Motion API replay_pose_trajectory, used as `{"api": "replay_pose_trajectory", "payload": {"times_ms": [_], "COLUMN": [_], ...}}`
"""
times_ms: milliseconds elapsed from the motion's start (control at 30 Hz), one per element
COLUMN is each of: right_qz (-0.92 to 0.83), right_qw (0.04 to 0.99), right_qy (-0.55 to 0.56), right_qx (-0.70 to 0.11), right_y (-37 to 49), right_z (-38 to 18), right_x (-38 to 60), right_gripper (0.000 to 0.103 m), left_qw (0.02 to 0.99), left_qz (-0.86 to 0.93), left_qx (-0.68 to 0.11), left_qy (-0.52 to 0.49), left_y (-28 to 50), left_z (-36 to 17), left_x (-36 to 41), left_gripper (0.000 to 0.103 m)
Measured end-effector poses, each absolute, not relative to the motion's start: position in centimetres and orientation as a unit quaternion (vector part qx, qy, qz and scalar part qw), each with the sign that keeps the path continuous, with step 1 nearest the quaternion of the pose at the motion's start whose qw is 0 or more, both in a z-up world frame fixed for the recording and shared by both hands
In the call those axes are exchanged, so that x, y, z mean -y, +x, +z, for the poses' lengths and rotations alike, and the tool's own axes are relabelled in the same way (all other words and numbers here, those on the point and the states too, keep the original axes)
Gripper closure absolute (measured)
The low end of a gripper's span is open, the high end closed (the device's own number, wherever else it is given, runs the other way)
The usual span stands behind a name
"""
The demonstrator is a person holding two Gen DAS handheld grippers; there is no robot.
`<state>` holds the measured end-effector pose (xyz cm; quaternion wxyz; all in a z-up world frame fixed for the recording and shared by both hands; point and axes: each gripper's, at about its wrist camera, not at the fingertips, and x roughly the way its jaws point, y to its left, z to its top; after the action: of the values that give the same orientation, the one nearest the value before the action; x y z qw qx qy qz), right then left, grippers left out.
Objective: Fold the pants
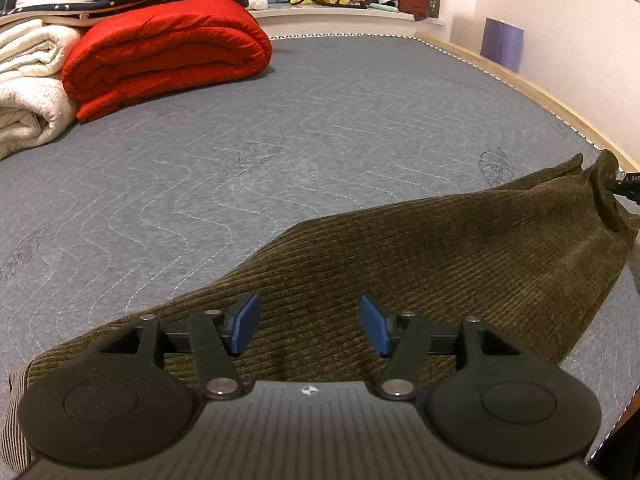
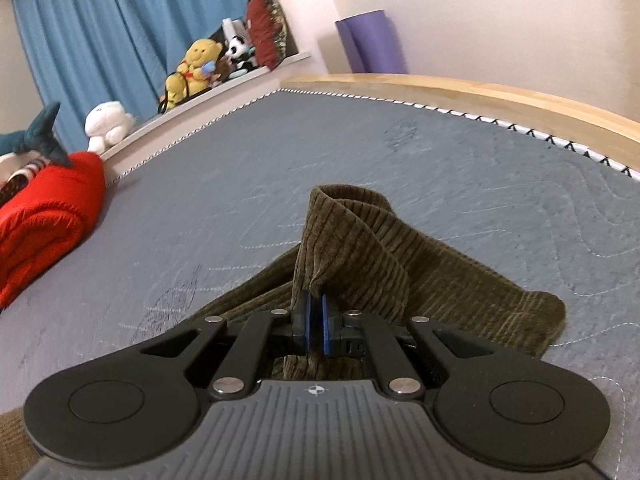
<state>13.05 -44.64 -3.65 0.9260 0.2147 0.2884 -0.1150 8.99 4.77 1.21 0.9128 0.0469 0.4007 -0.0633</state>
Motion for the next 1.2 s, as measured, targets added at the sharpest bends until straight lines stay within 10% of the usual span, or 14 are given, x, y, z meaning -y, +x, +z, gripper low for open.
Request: {"api": "replay_pose_trajectory", "payload": {"times_ms": [700,1200], "right_qz": [0.055,-0.233], "right_qw": [0.936,0.869], "right_qy": [0.154,0.403], "right_qx": [-0.311,-0.169], "right_y": [14.0,9.2], "right_z": [-3.0,-2.4], "right_x": [38.8,51.2], "right_gripper": [0.082,0.061], "left_qw": [0.91,0.909], "left_qz": [-0.068,-0.069], "left_qx": [-0.404,-0.406], "left_qy": [0.059,0.064], "left_y": [9.0,9.0], "left_z": [1.0,0.9], "left_x": [-4.2,-3.8], "left_gripper": [0.039,0.037]}}
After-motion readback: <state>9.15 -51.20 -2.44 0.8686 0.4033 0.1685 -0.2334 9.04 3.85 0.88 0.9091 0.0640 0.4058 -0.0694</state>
